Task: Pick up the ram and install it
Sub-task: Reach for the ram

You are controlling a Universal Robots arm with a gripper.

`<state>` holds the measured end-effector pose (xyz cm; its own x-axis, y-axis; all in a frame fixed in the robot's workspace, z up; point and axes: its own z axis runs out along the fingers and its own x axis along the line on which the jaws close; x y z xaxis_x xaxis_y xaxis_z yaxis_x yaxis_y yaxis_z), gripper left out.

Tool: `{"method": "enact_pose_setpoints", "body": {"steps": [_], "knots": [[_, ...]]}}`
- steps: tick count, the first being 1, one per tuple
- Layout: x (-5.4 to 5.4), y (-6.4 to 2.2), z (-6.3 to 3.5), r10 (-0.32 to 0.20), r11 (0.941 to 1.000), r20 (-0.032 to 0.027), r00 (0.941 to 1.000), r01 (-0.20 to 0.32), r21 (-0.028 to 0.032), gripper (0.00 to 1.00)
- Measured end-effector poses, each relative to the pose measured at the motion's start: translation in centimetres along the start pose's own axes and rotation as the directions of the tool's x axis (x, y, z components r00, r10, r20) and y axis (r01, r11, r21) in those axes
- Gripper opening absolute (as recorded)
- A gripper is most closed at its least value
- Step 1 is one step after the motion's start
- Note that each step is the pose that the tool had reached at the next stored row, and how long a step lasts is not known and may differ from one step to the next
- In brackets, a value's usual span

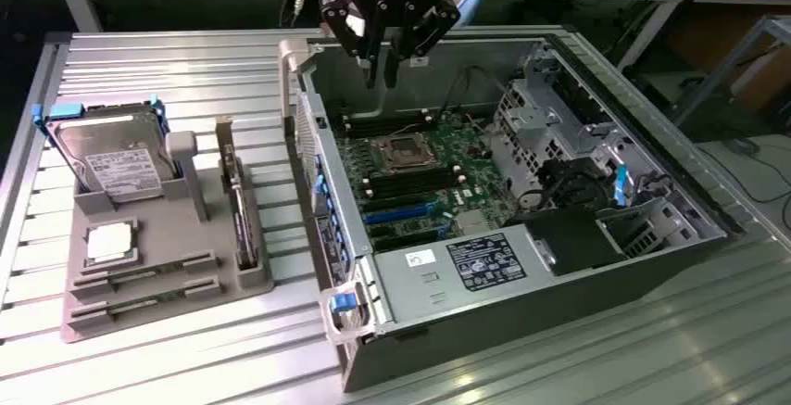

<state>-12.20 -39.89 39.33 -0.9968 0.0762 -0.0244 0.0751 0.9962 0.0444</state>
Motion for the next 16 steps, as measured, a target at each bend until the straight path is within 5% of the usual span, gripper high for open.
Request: {"method": "enact_pose_setpoints", "body": {"steps": [5, 14, 16], "knots": [[1.0, -0.08, 0.1, 0.024, 0.9997, 0.001, 0.9997, -0.024, 0.0007, 0.29], [5.0, -0.38, 0.04, 0.024, 0.9997, -0.0001, 0.9997, -0.024, 0.0007, 0.29], [6.8, -0.51, 0.0, 0.024, 0.9997, -0.0003, 0.9997, -0.024, 0.0007, 0.29]]}}
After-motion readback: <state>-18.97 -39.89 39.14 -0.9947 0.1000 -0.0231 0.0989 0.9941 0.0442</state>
